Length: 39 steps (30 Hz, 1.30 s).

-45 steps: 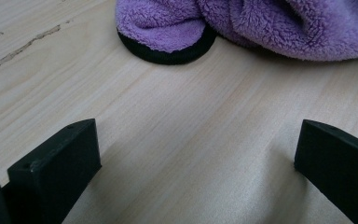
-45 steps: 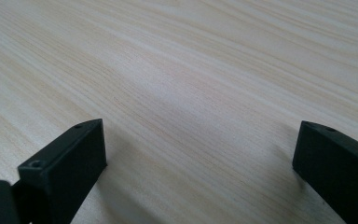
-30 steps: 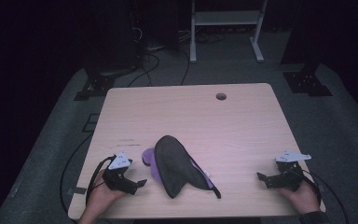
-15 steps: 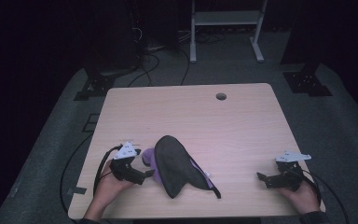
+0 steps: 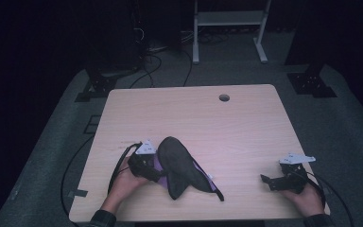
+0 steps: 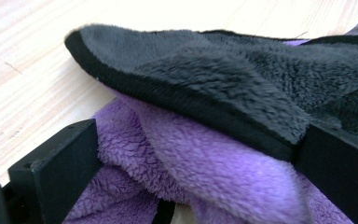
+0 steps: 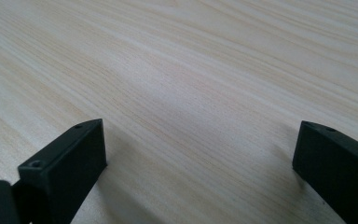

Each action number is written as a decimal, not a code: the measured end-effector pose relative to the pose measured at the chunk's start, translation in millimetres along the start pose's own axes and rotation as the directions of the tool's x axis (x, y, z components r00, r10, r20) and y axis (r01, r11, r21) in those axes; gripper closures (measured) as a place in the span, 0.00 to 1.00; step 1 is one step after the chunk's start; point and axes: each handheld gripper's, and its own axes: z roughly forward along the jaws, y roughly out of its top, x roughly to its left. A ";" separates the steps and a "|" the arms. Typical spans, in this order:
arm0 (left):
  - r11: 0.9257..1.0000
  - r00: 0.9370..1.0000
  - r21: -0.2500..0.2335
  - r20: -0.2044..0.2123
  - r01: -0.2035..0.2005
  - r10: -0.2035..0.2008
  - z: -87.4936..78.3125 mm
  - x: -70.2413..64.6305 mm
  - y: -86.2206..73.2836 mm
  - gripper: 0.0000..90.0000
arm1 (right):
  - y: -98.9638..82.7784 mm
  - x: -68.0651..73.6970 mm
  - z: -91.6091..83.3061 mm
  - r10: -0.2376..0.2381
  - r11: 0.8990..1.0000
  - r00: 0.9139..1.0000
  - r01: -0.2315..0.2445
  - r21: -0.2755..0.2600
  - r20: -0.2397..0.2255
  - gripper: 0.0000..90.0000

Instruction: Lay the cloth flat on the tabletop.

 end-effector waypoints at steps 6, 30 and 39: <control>1.000 0.999 0.008 0.044 0.011 -0.012 7.4 2.9 -2.0 0.06 | 0.2 -0.1 0.3 0.003 1.000 1.000 -0.003 0.000 0.002 0.02; 0.991 0.982 -0.061 0.140 -0.123 0.131 23.7 -16.1 43.2 0.64 | 0.7 -0.4 0.8 0.002 1.000 1.000 -0.002 -0.002 0.001 0.02; 0.984 0.966 -0.077 0.192 -0.160 0.172 71.3 -30.9 79.3 0.63 | 0.6 -0.4 0.9 0.001 1.000 1.000 -0.001 -0.002 0.001 0.02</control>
